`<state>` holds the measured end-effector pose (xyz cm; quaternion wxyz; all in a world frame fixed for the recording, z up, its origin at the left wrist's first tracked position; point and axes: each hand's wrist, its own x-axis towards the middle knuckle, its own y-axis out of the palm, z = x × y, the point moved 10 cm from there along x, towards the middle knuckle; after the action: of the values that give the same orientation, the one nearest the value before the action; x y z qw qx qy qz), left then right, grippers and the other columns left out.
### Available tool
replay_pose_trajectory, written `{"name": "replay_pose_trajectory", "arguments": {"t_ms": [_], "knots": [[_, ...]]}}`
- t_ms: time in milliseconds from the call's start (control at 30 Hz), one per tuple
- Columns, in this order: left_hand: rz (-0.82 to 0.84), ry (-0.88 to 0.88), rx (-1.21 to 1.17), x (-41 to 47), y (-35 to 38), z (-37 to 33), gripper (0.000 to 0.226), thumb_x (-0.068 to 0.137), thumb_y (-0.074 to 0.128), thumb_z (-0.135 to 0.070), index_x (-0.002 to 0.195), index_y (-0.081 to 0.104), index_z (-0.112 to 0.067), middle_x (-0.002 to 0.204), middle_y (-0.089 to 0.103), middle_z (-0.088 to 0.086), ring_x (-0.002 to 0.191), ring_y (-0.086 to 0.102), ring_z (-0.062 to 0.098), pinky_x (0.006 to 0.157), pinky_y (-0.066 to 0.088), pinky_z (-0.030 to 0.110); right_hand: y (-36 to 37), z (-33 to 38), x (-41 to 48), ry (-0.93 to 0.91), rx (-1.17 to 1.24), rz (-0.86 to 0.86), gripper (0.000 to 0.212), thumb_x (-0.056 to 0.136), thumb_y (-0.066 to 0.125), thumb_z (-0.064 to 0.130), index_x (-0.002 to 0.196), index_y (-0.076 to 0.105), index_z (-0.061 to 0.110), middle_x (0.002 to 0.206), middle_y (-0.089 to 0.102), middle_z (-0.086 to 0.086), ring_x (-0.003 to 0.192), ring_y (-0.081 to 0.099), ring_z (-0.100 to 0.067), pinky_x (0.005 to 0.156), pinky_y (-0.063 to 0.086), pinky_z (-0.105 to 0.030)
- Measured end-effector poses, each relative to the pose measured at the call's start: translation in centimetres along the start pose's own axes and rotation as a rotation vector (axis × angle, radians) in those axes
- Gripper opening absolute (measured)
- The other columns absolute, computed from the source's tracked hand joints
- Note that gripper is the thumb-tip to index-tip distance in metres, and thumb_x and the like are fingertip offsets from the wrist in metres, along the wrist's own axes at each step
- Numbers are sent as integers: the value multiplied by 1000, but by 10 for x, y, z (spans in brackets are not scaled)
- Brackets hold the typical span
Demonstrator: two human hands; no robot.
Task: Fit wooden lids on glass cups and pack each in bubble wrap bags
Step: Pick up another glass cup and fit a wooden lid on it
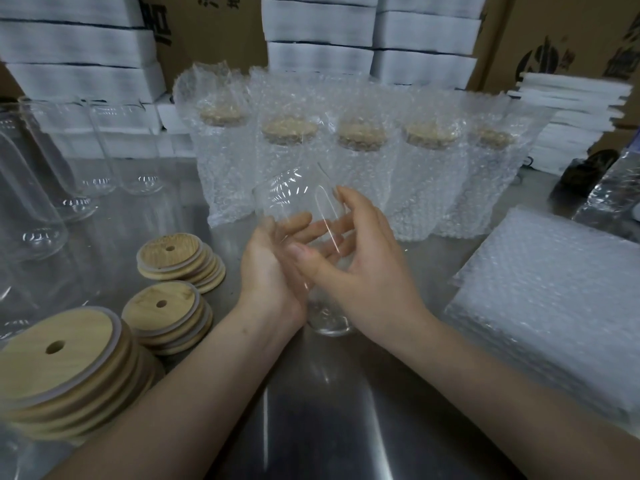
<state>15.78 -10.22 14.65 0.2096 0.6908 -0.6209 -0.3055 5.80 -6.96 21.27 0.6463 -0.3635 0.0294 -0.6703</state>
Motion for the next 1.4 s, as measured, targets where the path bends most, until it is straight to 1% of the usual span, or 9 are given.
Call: {"name": "replay_pose_trajectory", "arguments": {"t_ms": [167,367,500,600,833,900,1133,1267,1400], "knots": [[80,-71,-18,0,7,3,30,102,36,-36,101,58,-14,117,71,13,100,71,35,86,56,44,-2,-6,7,27,235,36,82,59,62,71,132,46,37,100,59,14,92,62,-4,86,55,-34],[170,-82,21,-3,16,4,75,99,18,-60,133,57,-5,127,65,18,120,60,39,106,43,53,4,-4,12,50,517,173,41,75,68,38,114,56,33,85,68,15,74,65,2,58,48,-13],[241,-119,-73,-3,22,6,80,90,28,-73,101,74,-9,88,73,12,68,66,27,68,53,34,11,-7,10,142,614,246,45,79,58,38,120,59,20,84,67,0,64,64,-10,53,51,-35],[289,-142,-90,-3,26,8,87,87,27,-77,117,70,-6,61,63,2,48,49,18,63,36,32,16,-10,10,175,664,281,40,81,54,40,115,61,20,85,63,-7,63,62,-17,53,51,-37],[276,-64,-14,0,22,-1,83,96,19,-68,103,75,-7,112,72,16,93,73,30,81,59,47,4,-2,9,-7,371,223,33,88,50,49,118,40,39,97,73,4,80,71,-8,68,55,-25],[237,-42,-27,0,19,-4,78,98,21,-66,104,71,-6,109,73,17,92,73,31,74,62,47,-1,0,9,-37,241,179,39,86,49,59,119,42,39,98,70,6,81,69,-5,65,49,-17],[75,65,-2,8,1,-13,57,104,23,-48,106,63,-8,87,77,10,77,75,28,57,59,34,-10,1,6,-64,-7,55,48,99,38,52,139,47,28,124,51,5,107,54,-6,95,49,-38],[54,47,-44,8,-3,-13,51,105,29,-44,106,64,-6,89,77,11,81,75,31,58,59,37,10,0,-4,-26,-6,150,90,75,43,78,151,19,36,137,32,15,117,36,11,95,40,-15],[52,36,-18,9,-4,-11,49,104,32,-46,107,63,-8,87,77,8,78,75,27,54,59,35,13,-2,-6,-41,24,143,104,68,72,66,148,11,44,129,27,23,116,36,14,92,35,-5]]}}
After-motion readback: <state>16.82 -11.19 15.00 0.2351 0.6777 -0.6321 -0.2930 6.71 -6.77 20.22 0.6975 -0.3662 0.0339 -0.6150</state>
